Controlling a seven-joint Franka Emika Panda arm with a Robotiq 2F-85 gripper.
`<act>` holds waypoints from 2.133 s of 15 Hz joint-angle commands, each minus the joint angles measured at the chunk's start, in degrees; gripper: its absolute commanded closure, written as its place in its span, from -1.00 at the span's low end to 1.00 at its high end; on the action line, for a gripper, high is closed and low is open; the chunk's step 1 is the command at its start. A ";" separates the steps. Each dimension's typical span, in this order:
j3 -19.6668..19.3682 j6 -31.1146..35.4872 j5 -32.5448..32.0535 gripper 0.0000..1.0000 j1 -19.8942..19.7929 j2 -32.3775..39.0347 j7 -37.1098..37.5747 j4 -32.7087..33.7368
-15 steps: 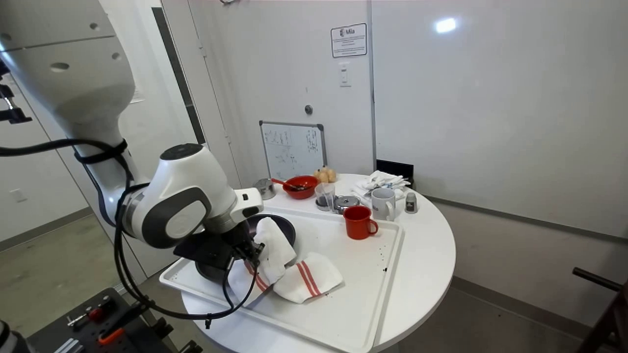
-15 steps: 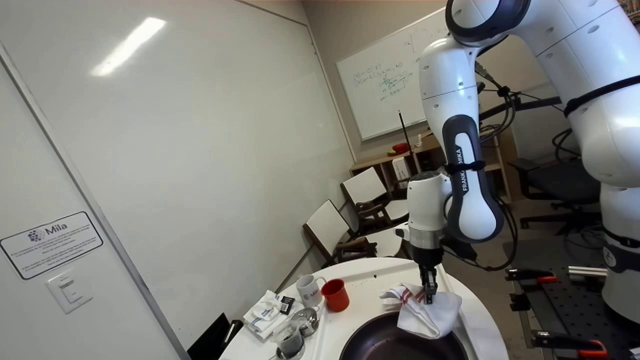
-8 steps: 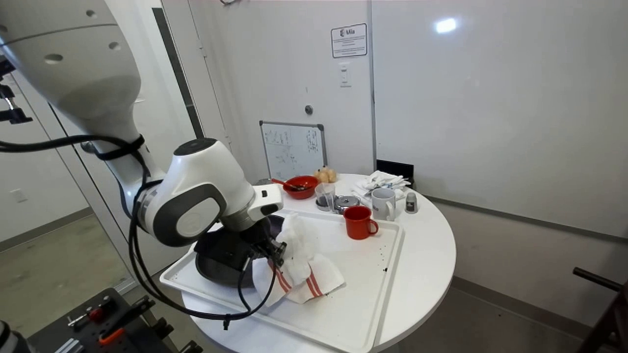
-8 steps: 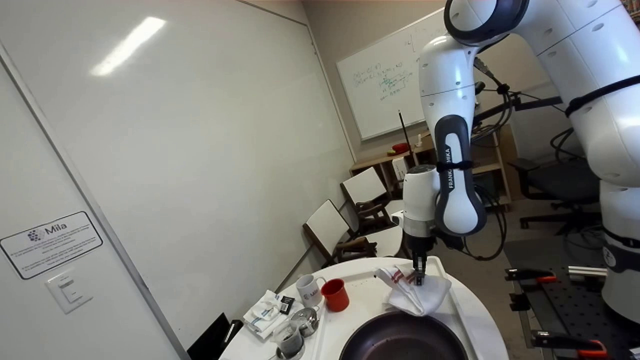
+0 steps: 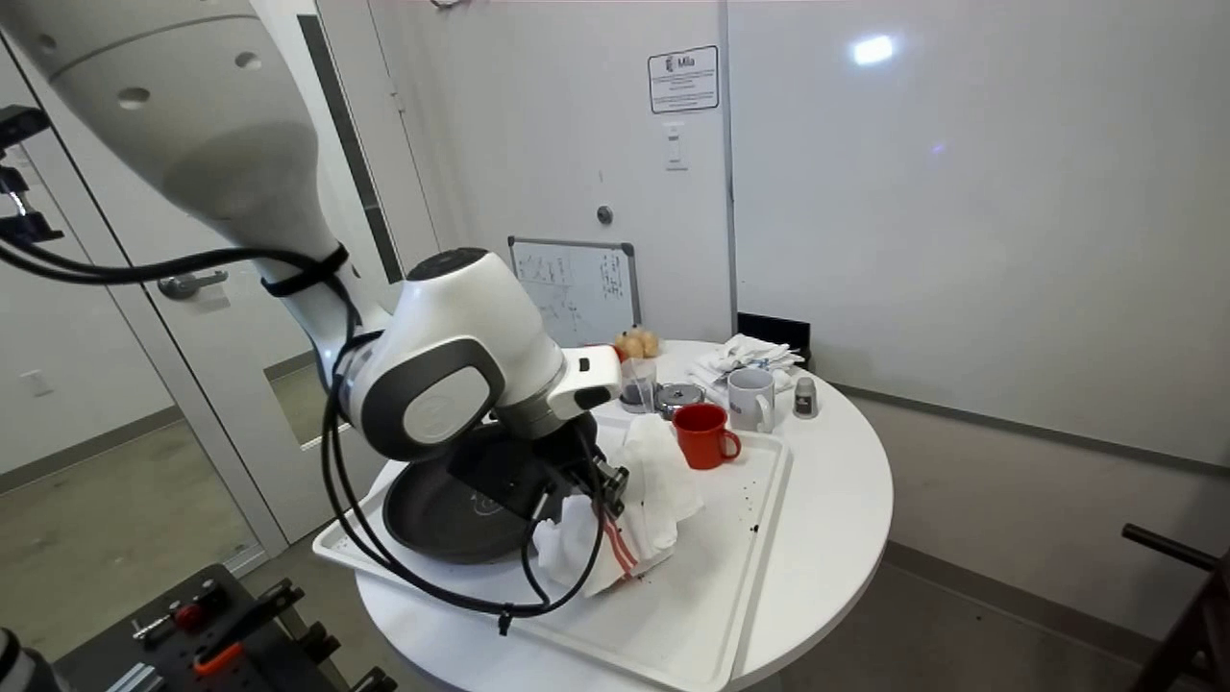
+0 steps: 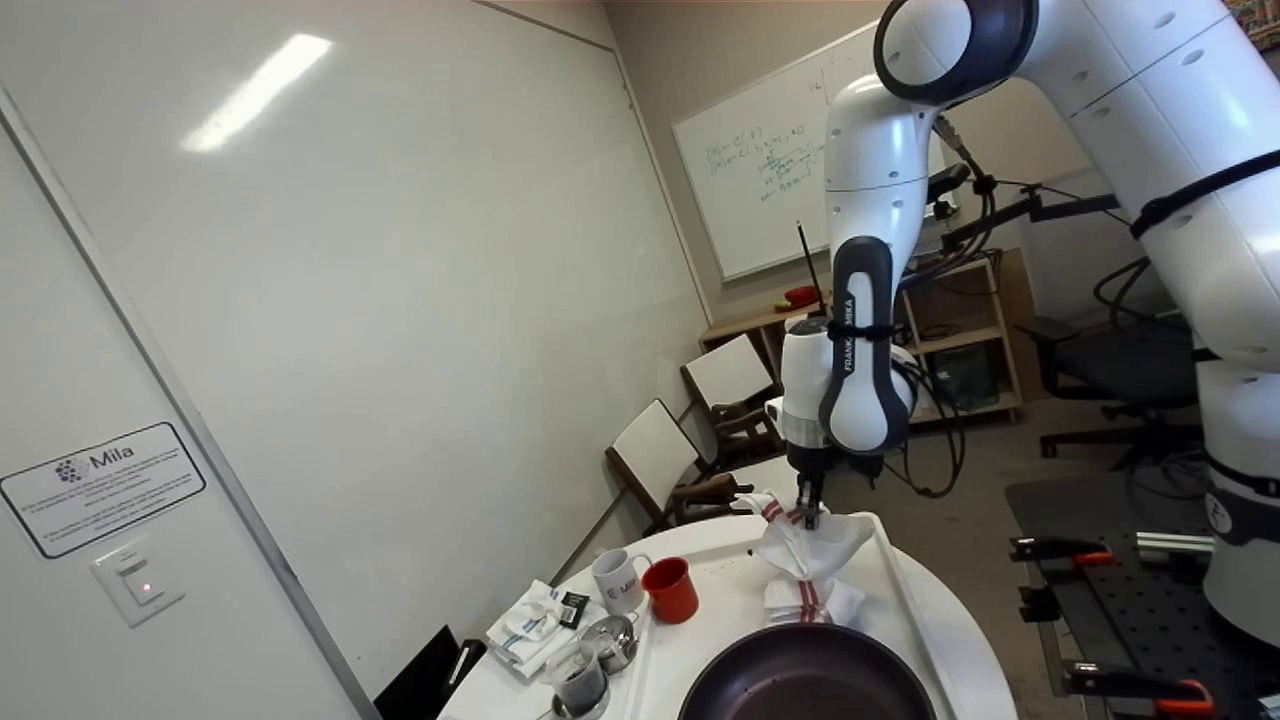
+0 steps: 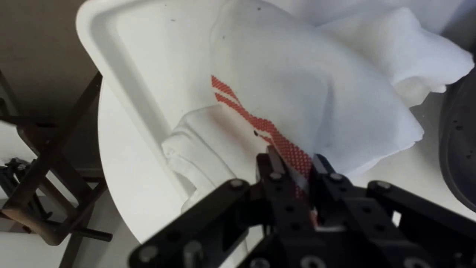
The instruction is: Use one white and red towel to wipe the black pan.
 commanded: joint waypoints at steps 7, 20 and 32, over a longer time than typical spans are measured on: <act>-4.13 -12.05 6.91 0.92 3.70 13.13 0.25 17.97; -6.58 -16.38 8.67 0.17 4.72 19.33 1.01 25.37; -9.34 -1.43 7.73 -1.00 10.42 12.80 2.42 14.21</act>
